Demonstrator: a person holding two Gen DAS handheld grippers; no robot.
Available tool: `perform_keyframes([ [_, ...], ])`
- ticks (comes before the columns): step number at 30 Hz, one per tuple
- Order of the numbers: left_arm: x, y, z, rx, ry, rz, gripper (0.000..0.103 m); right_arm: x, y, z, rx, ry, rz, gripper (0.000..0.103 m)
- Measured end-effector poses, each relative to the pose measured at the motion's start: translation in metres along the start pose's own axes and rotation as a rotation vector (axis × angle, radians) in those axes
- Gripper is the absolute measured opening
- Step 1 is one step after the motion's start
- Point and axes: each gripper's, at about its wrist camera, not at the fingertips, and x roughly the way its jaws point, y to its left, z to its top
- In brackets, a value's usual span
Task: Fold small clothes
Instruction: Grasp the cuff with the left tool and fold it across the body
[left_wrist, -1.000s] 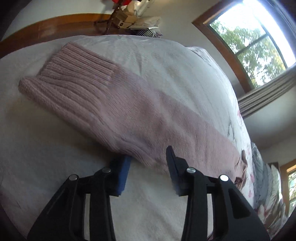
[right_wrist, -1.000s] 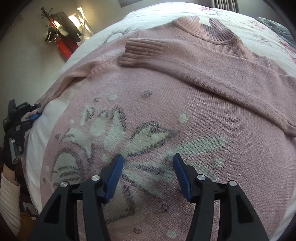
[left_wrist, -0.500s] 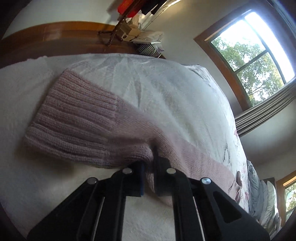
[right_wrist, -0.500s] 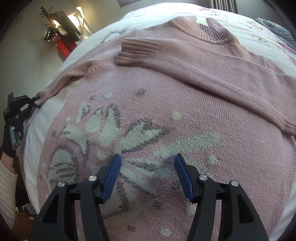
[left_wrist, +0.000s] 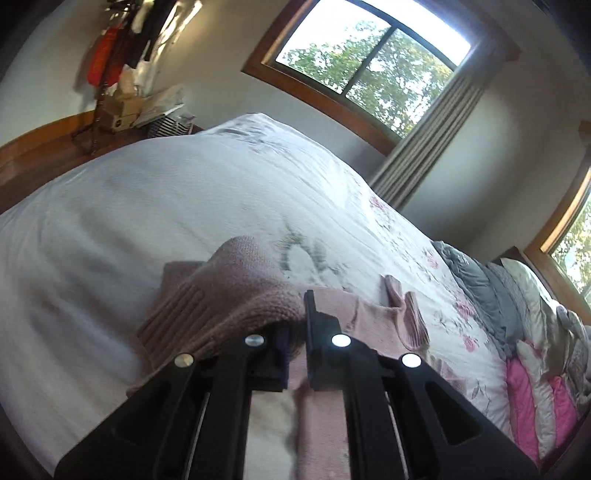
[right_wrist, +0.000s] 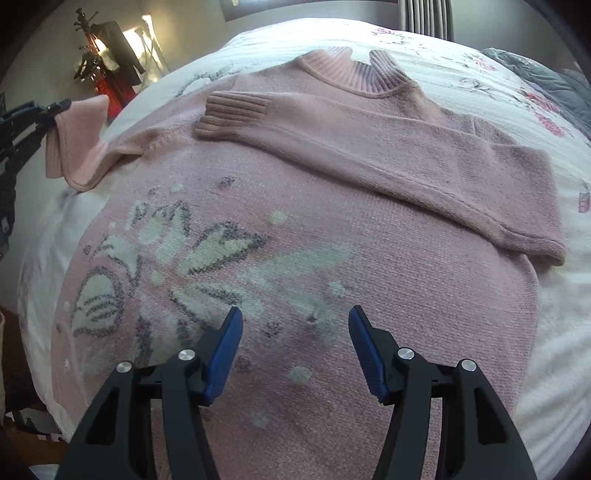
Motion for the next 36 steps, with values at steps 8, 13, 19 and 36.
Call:
perform_keyframes([
  [8, 0.051, -0.093, -0.047, 0.110, 0.082, -0.124, 0.005, -0.010, -0.030, -0.012, 0.042, -0.019, -0.027, 0.060],
  [13, 0.092, -0.130, -0.087, 0.183, 0.182, -0.135, 0.005, -0.014, -0.046, -0.017, 0.077, -0.026, -0.026, 0.060],
  [19, 0.151, -0.104, -0.125, 0.163, 0.348, -0.046, 0.005, -0.010, -0.060, -0.025, 0.113, -0.017, 0.003, 0.060],
  [36, 0.059, 0.005, -0.064, 0.157, 0.246, 0.035, 0.027, -0.007, -0.022, 0.075, 0.141, -0.046, 0.218, 0.061],
])
